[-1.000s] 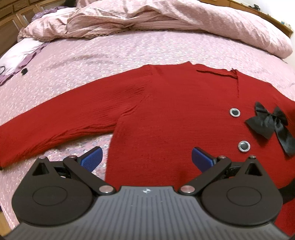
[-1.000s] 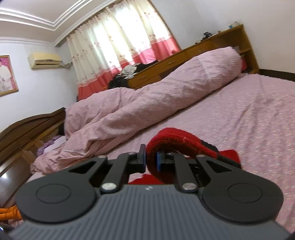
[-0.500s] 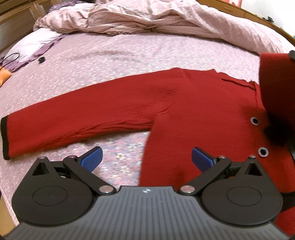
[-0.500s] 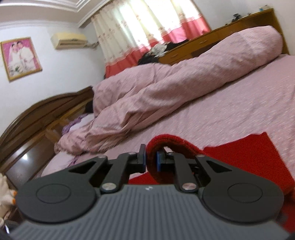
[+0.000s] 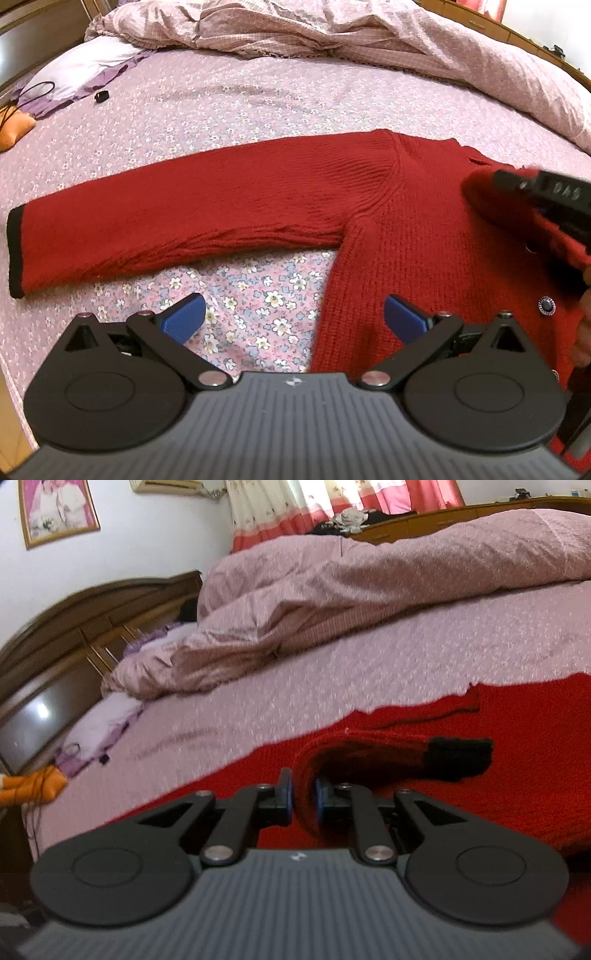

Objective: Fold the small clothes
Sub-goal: 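Lift the held sleeve with the right tool and fold it across the cardigan body, then open the right tool to release the folded sleeve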

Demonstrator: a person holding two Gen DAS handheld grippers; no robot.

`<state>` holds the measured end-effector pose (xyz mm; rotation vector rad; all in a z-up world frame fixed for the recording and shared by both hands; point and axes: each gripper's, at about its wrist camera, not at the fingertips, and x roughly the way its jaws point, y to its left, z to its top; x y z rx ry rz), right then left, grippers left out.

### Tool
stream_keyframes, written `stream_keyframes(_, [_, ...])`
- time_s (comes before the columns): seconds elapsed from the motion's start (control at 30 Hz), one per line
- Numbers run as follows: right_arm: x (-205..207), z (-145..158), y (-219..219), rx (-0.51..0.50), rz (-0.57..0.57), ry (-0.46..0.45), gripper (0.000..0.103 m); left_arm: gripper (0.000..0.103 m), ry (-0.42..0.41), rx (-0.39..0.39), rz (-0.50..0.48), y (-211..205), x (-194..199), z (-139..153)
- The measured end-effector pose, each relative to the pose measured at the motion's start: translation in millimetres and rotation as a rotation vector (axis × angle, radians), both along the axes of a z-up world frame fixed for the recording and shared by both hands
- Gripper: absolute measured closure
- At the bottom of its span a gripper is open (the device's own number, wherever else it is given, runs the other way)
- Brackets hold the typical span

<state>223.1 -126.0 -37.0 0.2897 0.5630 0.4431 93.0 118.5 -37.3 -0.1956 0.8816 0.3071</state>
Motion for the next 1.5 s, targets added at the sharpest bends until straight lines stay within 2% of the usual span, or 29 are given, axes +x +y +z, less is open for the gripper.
stream_keyframes(0.03, [-2, -2, 2, -0.011, 0.003, 0.009, 0.078, 0.000, 0.000, 0.005, -0.001, -1, 0, 0])
stream_keyframes(0.13, [-3, -8, 4, 0.006, 0.018, 0.073, 0.040, 0.000, -0.004, 0.010, -0.002, -2, 0, 2])
stream_keyframes(0.2, [-8, -10, 2, 0.041, 0.038, 0.113, 0.034, 0.000, -0.009, 0.014, -0.003, -3, 1, 4])
stream_keyframes(0.37, [-27, -3, -11, 0.076, 0.090, 0.171, 0.034, 0.000, -0.038, 0.036, -0.028, -9, 5, 16])
stream_keyframes(0.53, [-51, 16, -41, 0.079, 0.098, 0.137, 0.034, 0.000, -0.070, 0.057, -0.099, -31, 18, 29])
stream_keyframes(0.67, [-63, 25, -69, 0.048, 0.043, 0.123, 0.034, 0.000, -0.097, 0.079, -0.174, -55, 31, 39])
stream_keyframes(0.83, [-70, 24, -102, -0.012, -0.089, 0.133, 0.034, 0.000, -0.119, 0.108, -0.266, -94, 52, 45])
stream_keyframes(1.07, [-66, 5, -142, 0.012, -0.222, 0.191, 0.034, 0.000, -0.112, 0.148, -0.362, -140, 82, 36])
stream_keyframes(1.2, [-64, -3, -155, 0.038, -0.260, 0.208, 0.034, 0.000, -0.092, 0.226, -0.404, -164, 102, 20])
stream_keyframes(1.3, [-64, -8, -162, 0.053, -0.272, 0.221, 0.034, 0.000, -0.081, 0.272, -0.410, -174, 115, 7])
stream_keyframes(1.5, [-62, -16, -169, 0.069, -0.288, 0.244, 0.034, 0.000, -0.126, 0.307, -0.409, -182, 133, -5])
